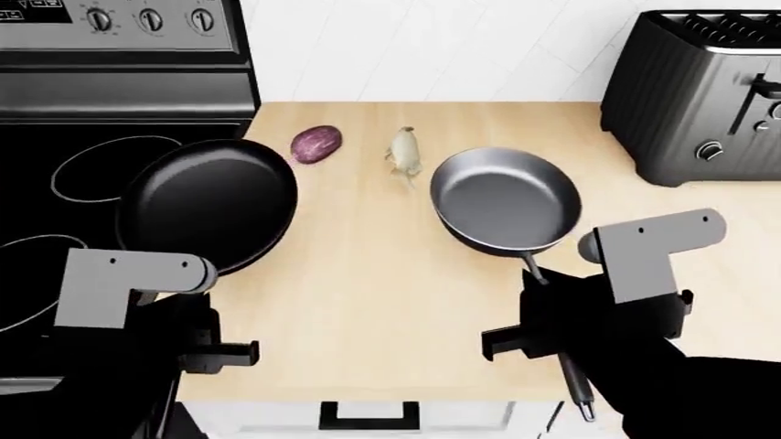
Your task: Place both pans onto different burners. Then place the eggplant and the fish on different pans.
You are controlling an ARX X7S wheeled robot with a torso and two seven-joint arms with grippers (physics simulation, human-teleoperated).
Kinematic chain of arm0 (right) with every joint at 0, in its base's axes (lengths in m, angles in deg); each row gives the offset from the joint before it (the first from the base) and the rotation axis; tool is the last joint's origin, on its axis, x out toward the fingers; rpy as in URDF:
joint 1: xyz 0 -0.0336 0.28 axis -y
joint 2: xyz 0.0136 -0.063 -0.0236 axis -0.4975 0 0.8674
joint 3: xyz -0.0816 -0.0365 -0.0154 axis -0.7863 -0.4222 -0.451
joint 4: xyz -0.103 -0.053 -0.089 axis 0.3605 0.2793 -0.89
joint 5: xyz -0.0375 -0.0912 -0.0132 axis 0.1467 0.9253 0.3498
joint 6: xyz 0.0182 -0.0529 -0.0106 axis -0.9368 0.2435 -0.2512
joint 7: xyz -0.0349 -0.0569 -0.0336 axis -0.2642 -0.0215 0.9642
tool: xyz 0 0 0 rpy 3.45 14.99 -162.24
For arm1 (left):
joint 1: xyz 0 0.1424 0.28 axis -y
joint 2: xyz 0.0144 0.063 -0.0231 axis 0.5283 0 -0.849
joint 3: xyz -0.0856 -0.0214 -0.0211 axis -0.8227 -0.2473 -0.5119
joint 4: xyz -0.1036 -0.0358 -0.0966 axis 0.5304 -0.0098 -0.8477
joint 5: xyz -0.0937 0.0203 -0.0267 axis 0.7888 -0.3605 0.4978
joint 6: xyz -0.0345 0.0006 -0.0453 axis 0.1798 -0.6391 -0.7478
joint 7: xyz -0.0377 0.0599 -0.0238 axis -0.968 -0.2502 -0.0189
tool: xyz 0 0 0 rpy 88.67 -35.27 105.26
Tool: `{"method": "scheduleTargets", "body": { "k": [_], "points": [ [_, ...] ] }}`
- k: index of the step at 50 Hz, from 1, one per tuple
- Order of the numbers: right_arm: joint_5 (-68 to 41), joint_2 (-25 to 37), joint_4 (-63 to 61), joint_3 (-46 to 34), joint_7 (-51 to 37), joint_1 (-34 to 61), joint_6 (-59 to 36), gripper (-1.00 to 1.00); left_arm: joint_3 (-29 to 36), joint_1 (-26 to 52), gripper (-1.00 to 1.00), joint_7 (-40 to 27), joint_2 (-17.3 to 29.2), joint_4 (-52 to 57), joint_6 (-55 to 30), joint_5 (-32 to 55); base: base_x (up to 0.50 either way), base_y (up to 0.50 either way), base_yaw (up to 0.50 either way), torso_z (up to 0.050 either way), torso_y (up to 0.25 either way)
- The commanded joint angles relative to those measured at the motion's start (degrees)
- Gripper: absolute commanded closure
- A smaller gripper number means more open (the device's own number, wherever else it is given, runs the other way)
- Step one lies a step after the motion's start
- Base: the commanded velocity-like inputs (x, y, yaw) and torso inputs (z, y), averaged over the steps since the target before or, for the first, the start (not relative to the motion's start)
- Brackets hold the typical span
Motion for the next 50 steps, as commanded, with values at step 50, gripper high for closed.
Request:
{"method": "scheduleTargets", "body": {
  "k": [50],
  "points": [
    [1.5, 0.4, -2.5, -1.2, -3.1, 3.5, 2.3, 1.0, -1.1, -0.2, 1.0, 0.3, 2.5, 0.4, 2.4, -1.4, 0.0, 0.42, 0.0, 0.001, 0.004]
  ]
}}
